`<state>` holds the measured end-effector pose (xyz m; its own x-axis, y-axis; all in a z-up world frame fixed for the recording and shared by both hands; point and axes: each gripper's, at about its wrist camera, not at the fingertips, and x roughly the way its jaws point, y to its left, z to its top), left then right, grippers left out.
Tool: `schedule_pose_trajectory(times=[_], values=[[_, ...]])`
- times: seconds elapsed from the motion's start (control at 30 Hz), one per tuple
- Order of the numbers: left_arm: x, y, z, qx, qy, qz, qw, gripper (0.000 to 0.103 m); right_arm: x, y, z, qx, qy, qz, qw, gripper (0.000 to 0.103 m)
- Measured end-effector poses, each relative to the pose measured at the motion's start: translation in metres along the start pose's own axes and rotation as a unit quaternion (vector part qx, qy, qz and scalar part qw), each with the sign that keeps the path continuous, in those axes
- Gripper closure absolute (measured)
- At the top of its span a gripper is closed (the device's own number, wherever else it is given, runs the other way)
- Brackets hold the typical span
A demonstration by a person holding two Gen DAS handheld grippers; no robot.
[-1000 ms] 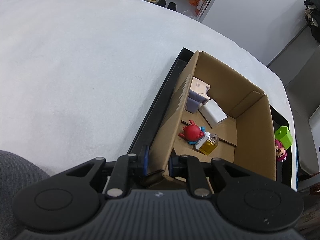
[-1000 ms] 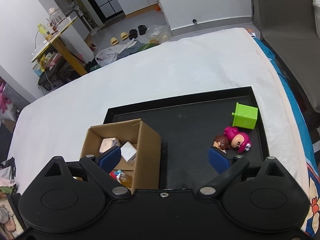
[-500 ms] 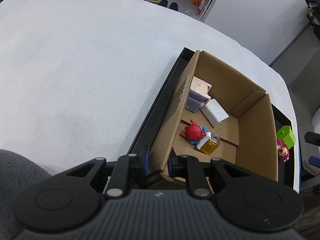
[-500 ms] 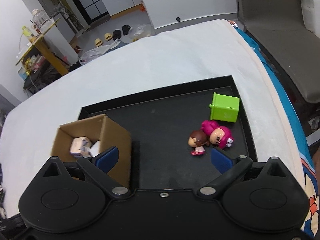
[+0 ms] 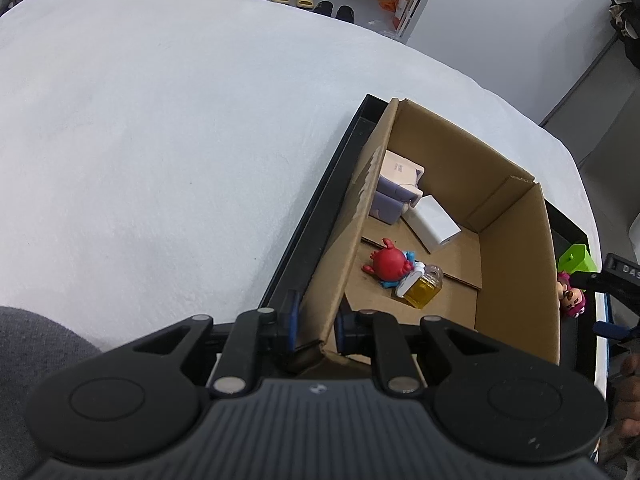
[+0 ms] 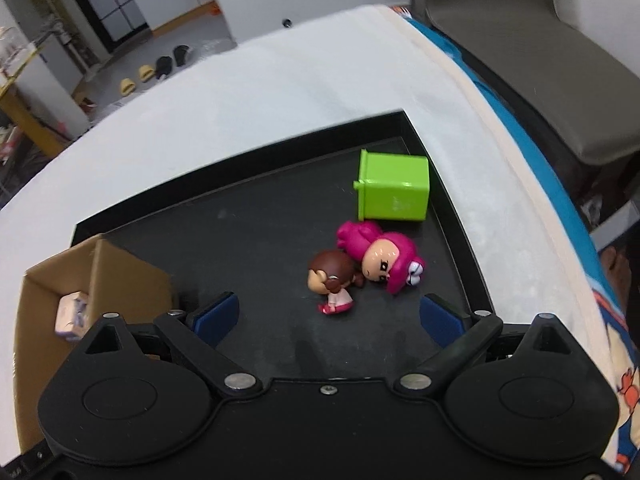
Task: Organize rigid objects
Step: 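Move the right tool back over the tray to the brown-haired doll, then close the right gripper on the brown-haired doll's head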
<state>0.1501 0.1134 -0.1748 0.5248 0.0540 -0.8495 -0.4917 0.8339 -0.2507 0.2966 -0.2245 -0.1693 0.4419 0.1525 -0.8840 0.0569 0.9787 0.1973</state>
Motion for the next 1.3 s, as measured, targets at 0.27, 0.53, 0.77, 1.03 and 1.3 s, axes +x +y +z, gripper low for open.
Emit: schedule_pose_trajectory(times=[0.27,0.53,0.77,1.03,1.3], values=[[-0.001,-0.001,0.000,0.003,0.000,0.001,1.0000,0.087,0.016,0.003,-0.004,0.004,0.005,-0.022,1.000,0.006],[0.001,-0.003,0.000,0.007,0.001,0.002,1.0000,0.087,0.027,0.011,-0.008,-0.005,0.010,-0.042,0.999,0.011],[0.001,-0.005,-0.001,0.009,0.001,0.002,1.0000,0.087,0.046,0.014,-0.012,-0.014,0.010,-0.067,0.998,0.019],[0.002,-0.007,-0.001,0.017,0.003,0.005,0.9998,0.087,0.044,0.018,-0.010,-0.035,-0.009,-0.076,0.996,0.032],[0.004,-0.010,-0.002,0.025,0.003,0.011,0.9996,0.088,0.042,0.028,-0.003,-0.067,-0.013,-0.067,0.995,0.068]])
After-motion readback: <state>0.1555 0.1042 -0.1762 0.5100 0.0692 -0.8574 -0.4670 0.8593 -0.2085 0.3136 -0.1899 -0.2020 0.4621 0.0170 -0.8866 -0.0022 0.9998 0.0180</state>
